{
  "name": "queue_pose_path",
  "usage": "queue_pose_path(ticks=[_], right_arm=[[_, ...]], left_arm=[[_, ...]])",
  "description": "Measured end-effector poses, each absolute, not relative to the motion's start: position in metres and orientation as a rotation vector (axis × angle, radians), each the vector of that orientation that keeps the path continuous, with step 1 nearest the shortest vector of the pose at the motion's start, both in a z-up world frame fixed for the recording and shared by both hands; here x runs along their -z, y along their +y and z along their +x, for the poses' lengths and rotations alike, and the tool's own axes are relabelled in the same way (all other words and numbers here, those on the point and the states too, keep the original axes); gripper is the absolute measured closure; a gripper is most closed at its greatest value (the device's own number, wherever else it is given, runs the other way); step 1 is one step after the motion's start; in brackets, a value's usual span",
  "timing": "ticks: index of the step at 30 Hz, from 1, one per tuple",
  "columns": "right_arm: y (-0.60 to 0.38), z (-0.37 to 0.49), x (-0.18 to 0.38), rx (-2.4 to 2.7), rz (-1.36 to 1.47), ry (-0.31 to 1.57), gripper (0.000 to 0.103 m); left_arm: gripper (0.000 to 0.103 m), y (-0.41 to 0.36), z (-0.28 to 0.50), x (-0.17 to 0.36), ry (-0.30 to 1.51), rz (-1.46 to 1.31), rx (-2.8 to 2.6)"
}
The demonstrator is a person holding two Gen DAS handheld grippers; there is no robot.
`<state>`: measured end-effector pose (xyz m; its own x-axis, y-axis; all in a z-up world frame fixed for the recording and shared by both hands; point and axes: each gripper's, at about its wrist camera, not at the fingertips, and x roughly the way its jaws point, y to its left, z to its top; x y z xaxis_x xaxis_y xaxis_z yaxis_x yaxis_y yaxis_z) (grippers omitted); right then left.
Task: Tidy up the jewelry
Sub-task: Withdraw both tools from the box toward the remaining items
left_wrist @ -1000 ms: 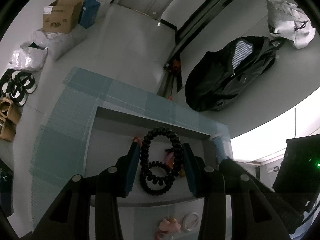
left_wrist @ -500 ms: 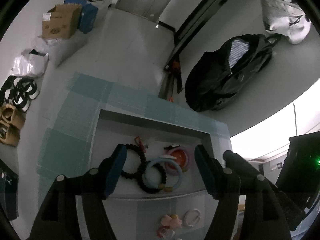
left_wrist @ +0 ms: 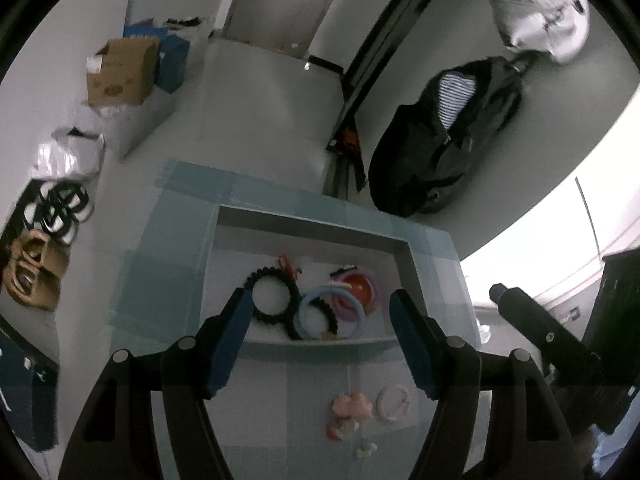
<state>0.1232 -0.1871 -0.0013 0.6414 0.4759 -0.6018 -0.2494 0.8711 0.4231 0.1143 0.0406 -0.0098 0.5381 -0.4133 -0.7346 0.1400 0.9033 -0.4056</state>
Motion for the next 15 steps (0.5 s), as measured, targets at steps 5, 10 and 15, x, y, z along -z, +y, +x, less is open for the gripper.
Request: queue_pose_path(ticks=[5, 10, 15], right_arm=[[-0.19, 0.108, -0.004, -0.423, 0.286, 0.75, 0.012], [-0.194, 0.089, 0.001, -0.439, 0.283, 0.745, 0.012], [-0.194, 0.071, 0.017, -0.431, 0.25, 0.78, 0.012]], left_arm=[[0.036, 0.036, 0.094, 0.007, 0.922, -0.258, 0.365], [0.036, 0.031, 0.079, 0.027, 0.963, -0.257, 0.364], [0.036, 0.028, 0.07, 0.05, 1.051, -0.261, 0.365]])
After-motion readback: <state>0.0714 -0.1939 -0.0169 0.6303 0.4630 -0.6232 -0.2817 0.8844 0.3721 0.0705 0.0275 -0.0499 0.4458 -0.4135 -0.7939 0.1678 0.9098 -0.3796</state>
